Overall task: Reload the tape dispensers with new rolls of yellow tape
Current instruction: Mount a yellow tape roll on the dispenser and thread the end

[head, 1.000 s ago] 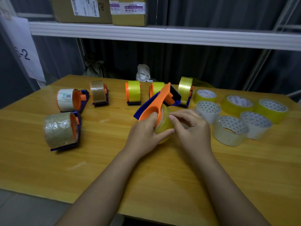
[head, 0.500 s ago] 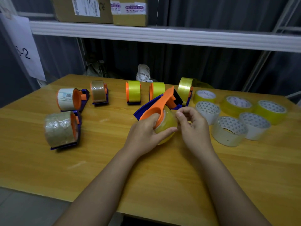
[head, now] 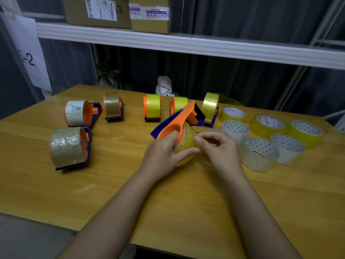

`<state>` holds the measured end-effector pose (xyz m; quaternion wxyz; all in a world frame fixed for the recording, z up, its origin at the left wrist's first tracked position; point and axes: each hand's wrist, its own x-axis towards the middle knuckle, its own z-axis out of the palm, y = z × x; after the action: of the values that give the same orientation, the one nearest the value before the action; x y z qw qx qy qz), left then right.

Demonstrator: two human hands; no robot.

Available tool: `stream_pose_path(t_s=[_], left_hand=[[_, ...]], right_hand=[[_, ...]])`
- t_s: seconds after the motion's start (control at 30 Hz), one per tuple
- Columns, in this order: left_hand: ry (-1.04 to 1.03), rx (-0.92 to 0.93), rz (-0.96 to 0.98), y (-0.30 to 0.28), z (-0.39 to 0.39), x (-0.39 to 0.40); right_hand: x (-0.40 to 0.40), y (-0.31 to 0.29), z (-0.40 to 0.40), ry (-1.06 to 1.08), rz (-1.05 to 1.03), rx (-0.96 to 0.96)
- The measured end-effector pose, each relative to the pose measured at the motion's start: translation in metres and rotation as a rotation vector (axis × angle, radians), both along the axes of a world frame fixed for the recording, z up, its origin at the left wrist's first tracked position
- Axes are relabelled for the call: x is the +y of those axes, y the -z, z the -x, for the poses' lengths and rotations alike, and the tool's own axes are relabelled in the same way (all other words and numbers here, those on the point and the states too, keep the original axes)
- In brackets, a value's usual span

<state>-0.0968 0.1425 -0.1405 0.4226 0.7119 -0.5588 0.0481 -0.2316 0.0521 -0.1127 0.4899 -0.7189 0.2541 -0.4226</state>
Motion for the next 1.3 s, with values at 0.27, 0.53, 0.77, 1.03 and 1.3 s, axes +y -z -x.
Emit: stream_pose_path(t_s=[0.27,0.53,0.77,1.03,1.3], left_hand=[[0.014,0.014,-0.008,-0.005,0.005,0.001],[0.046,0.116,0.014,-0.010,0.001,0.006],[0.101,0.114,-0.041,-0.013,0.002,0.010],[0.120,0.207,-0.042,-0.014,-0.004,0.012],[0.112,0.275,-0.013,-0.018,-0.011,0.017]], right_hand=[[-0.001,0.006,-0.004,0.074,0.128,0.085],[-0.003,0.010,-0.007,0.139,0.138,0.090],[-0.008,0.005,-0.003,0.218,0.105,0.064],[-0.017,0.002,0.001,0.272,0.081,0.080],[-0.022,-0.001,0.009,0.236,0.060,0.027]])
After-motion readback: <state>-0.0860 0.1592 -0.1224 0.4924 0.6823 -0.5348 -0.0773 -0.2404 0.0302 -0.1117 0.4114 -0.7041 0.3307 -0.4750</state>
